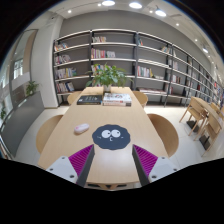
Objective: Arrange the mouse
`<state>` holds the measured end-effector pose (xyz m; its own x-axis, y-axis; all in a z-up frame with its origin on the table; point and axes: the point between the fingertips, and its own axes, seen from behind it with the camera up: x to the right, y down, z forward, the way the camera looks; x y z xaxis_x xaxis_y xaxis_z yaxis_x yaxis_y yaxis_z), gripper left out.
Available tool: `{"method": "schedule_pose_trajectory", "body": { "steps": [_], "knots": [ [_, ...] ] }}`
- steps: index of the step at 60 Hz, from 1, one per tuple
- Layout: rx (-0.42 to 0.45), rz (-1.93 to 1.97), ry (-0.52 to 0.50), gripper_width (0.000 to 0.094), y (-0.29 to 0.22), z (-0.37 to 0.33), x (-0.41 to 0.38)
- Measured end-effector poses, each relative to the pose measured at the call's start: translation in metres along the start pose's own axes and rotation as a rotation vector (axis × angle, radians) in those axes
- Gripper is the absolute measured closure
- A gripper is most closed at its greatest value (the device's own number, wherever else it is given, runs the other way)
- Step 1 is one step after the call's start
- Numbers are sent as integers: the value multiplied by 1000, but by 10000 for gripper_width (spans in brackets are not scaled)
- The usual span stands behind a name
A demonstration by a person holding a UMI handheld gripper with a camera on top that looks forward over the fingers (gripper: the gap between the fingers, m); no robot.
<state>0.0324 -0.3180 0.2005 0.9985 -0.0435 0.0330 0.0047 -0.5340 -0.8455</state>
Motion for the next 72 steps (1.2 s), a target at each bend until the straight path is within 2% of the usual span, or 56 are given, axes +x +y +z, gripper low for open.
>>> {"method": "schedule_pose_trajectory", "body": {
  "steps": [7,9,10,12,19,27,41,56,63,72],
  "knots": [
    [-71,2,-4,191,29,11,-9],
    [-84,4,-3,191,44,41,-25],
    [-99,2,-8,189,44,24,-20],
    [-120,1,-9,190,55,34,-29],
    [-191,-2,-26,190,92,82,-76],
    [-246,-2,-62,182,106,123,-133],
    [-292,25,-72,178,88,219,-193],
    [-293,43,-25,185,52,311,-204],
    [-293,42,-18,181,34,341,-211],
    [-306,12,-60,209,19,363,-235]
  ]
}}
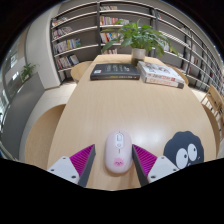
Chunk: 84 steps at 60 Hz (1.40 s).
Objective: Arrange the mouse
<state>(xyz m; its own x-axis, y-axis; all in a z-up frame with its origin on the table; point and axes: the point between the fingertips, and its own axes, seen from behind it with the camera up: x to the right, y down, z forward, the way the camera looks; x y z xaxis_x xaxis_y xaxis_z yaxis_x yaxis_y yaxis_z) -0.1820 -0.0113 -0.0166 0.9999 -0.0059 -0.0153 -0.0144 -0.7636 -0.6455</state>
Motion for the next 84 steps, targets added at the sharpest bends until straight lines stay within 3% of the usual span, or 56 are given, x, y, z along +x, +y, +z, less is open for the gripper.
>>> {"method": "schedule_pose_trajectory", "body": {
  "steps": [4,10,18,25,30,37,46,55,62,71,84],
  "knots": [
    [-13,-32,0,260,-2,4,-5],
    [-28,-27,-3,433,-3,6,-9],
    [-45,-31,-8,491,-3,6,-10],
    [-68,-41,-17,605,-1,7,-9],
    [-93,-60,-27,604,-6,0,-8],
    [36,-86,-37,604,-76,-41,4],
    [237,-141,37,605,-181,-127,65],
    [344,-128,87,605,-215,-188,145],
    [331,-94,98,600,-178,-193,195],
    [167,-53,82,600,-86,-144,237],
    [-37,-16,26,600,33,-75,235]
  ]
}}
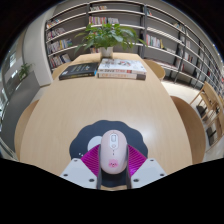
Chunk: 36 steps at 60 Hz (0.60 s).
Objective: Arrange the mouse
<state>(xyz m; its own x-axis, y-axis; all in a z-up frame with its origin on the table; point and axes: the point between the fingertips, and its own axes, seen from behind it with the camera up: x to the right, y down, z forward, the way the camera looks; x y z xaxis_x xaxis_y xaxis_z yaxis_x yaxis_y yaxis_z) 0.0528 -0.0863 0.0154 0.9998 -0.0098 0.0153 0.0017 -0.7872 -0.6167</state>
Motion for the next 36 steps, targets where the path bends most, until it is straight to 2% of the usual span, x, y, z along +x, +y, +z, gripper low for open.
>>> {"method": "schedule_pose_trajectory", "body": {
  "steps": [3,6,9,18,19,23,26,36],
  "knots": [
    [-20,15,-7,600,12,7,-1],
    [-29,17,-13,560,23,20,-4],
    [1,3,-4,563,21,25,-2],
    [-13,-8,-1,461,21,20,-2],
    [-17,-7,-2,444,21,23,-2],
    [-38,-25,39,274,20,19,7],
    [-49,-41,48,224,16,11,8],
    [65,-23,47,188,-37,-48,-8]
  ]
}}
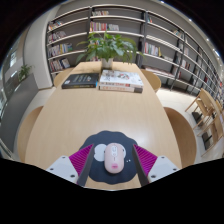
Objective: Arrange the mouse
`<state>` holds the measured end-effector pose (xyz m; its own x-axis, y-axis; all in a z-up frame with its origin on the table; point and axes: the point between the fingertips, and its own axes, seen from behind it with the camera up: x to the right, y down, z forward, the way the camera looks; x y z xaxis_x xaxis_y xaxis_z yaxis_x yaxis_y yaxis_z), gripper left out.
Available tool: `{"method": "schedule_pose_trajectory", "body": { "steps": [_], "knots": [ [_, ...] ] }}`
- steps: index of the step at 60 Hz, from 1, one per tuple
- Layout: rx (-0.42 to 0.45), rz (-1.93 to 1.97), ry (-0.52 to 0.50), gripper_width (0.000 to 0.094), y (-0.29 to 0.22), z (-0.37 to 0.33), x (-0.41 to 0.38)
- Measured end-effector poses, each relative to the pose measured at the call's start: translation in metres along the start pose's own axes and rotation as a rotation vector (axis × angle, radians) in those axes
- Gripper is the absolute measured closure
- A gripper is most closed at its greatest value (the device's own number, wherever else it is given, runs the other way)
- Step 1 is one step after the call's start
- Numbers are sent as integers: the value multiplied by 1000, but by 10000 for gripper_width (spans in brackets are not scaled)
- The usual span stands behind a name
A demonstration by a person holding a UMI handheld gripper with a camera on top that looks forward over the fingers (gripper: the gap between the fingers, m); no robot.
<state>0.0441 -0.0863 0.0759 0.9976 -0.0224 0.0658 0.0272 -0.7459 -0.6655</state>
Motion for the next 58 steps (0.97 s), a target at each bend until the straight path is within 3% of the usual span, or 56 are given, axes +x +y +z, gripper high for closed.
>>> {"method": "schedule_pose_trajectory", "body": {
  "steps": [9,23,58],
  "knots": [
    [116,6,1,194,-47,-71,-15],
    [228,49,0,195,-61,-152,-35],
    [185,48,17,193,17,-206,-48]
  ]
}}
